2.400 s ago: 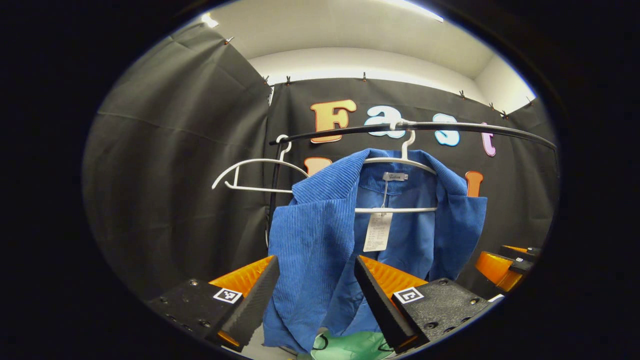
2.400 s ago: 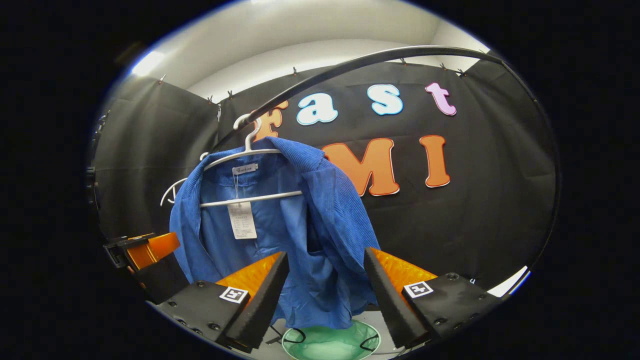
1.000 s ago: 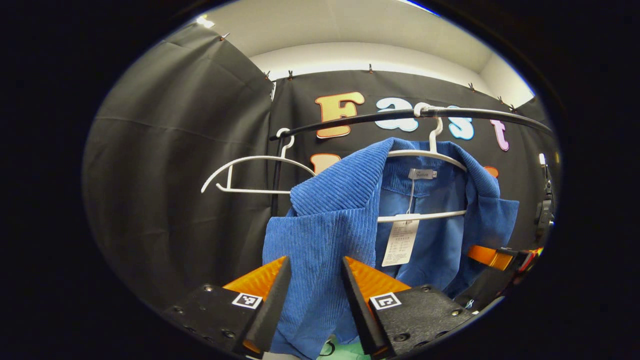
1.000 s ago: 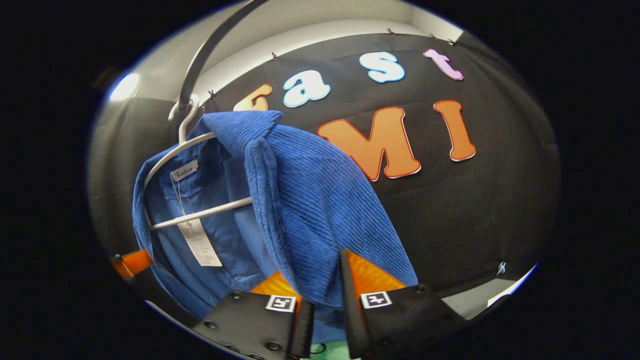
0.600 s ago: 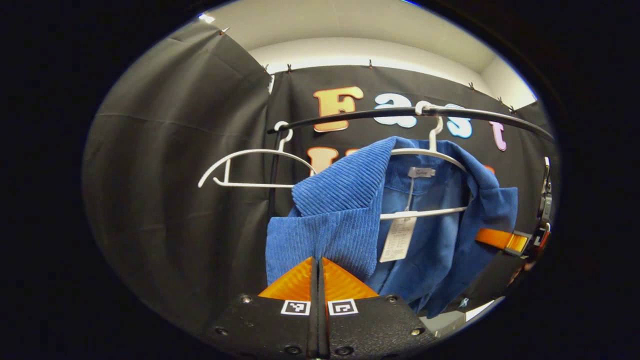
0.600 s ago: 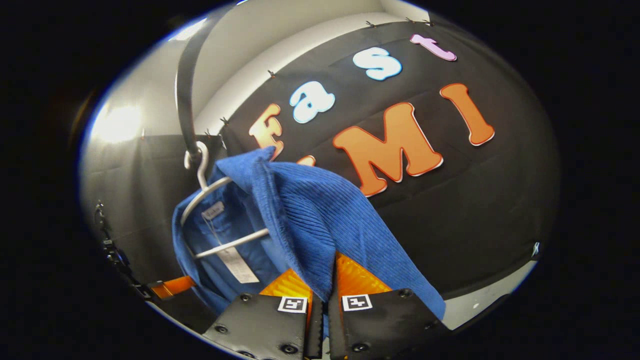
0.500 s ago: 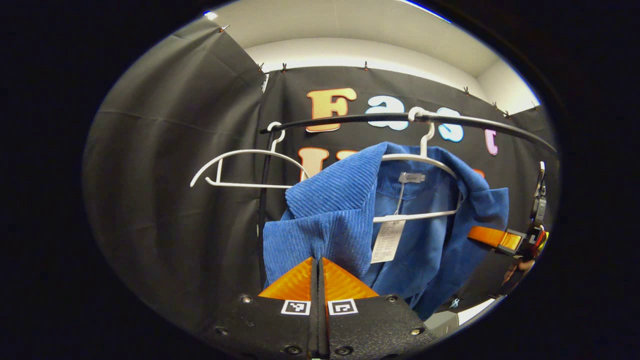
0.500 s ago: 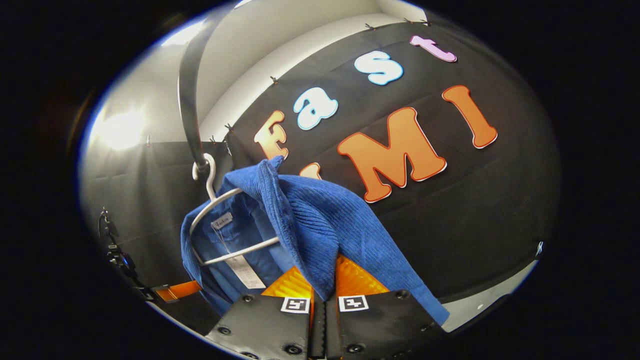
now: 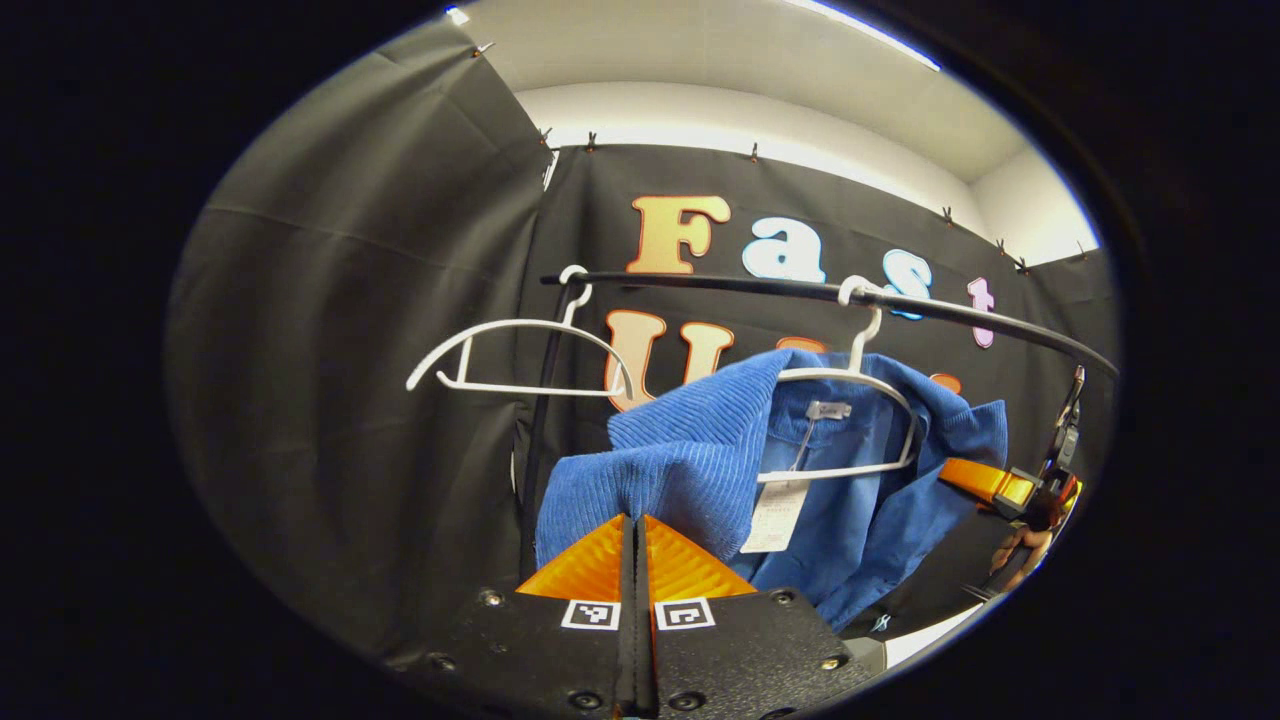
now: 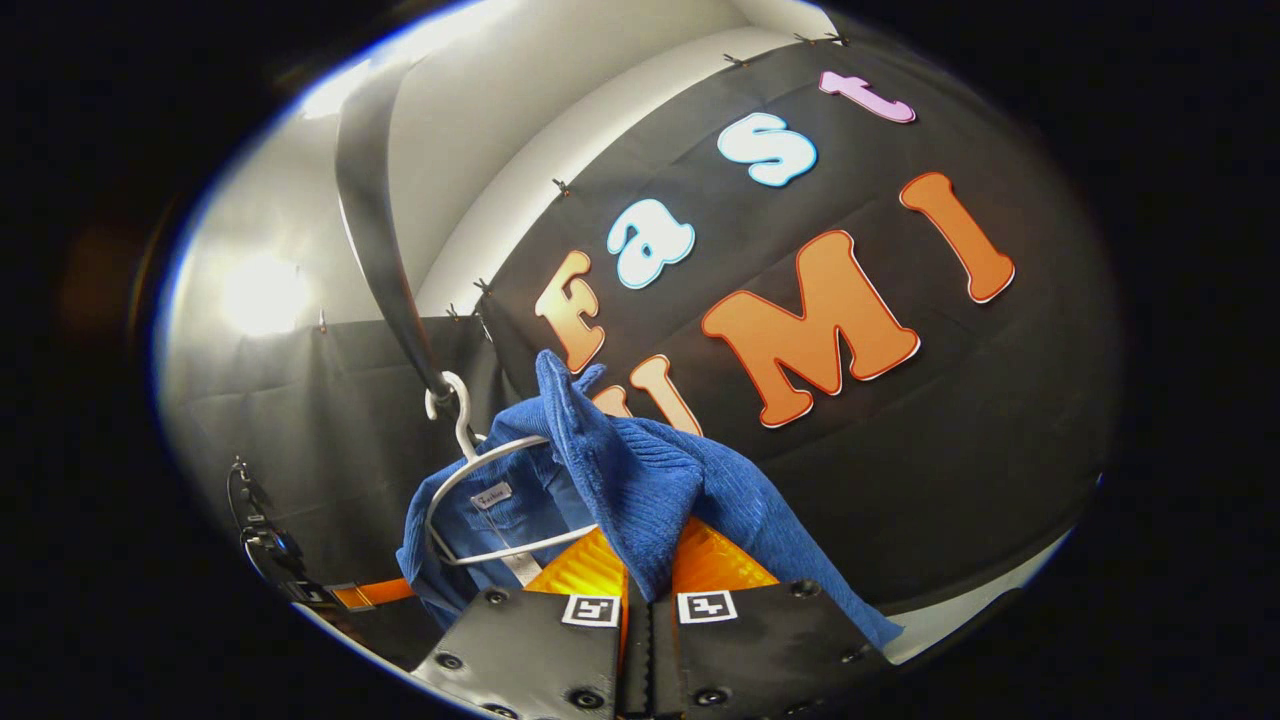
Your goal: Grasp the clothes on the hanger with both hands and then place them into the laundry hamper below.
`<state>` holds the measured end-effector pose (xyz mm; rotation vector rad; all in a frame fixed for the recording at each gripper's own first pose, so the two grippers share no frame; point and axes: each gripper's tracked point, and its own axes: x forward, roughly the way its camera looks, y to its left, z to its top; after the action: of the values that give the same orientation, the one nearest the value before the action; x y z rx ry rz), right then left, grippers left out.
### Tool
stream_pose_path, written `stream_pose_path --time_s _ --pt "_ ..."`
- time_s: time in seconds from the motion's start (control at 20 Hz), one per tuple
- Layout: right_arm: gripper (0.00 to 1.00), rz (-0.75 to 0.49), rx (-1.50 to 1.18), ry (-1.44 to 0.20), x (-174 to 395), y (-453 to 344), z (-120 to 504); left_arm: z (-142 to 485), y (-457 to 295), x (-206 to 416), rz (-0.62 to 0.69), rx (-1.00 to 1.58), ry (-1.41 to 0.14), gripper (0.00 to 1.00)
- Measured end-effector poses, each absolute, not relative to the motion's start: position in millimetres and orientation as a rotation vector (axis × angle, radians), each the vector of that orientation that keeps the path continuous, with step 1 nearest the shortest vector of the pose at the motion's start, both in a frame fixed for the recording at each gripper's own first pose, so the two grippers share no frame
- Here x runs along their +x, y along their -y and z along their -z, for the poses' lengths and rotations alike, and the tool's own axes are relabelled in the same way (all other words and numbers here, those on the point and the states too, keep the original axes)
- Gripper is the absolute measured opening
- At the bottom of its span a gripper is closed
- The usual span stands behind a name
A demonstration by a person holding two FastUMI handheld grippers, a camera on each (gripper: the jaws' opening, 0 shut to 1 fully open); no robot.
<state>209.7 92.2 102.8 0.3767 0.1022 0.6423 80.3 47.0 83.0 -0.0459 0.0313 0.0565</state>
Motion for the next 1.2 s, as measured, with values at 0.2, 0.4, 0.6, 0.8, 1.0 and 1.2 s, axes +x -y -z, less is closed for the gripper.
stream_pose_path --time_s 0.2,0.4,0.6,0.8,1.0,1.2 --pt "0.08 -0.66 0.428 -0.105 209 -88 -117 -106 -61 74 -0.065 -0.067 -0.006 0.0" --pt "0.08 -0.65 0.469 -0.083 218 -77 -138 -129 -73 72 -0.073 -0.066 0.022 0.0" --pt "0.08 -0.646 0.479 -0.076 224 -73 -154 -150 -75 72 -0.067 -0.064 0.053 0.0" --pt "0.08 -0.644 0.484 -0.076 232 -67 -162 -163 -84 81 -0.065 -0.064 0.06 0.0" --pt "0.08 -0.647 0.503 -0.072 240 -55 -173 -183 -104 85 -0.091 -0.074 0.096 0.0" --pt "0.08 -0.656 0.562 -0.078 245 -47 -182 -210 -131 86 -0.14 -0.059 0.146 0.0"
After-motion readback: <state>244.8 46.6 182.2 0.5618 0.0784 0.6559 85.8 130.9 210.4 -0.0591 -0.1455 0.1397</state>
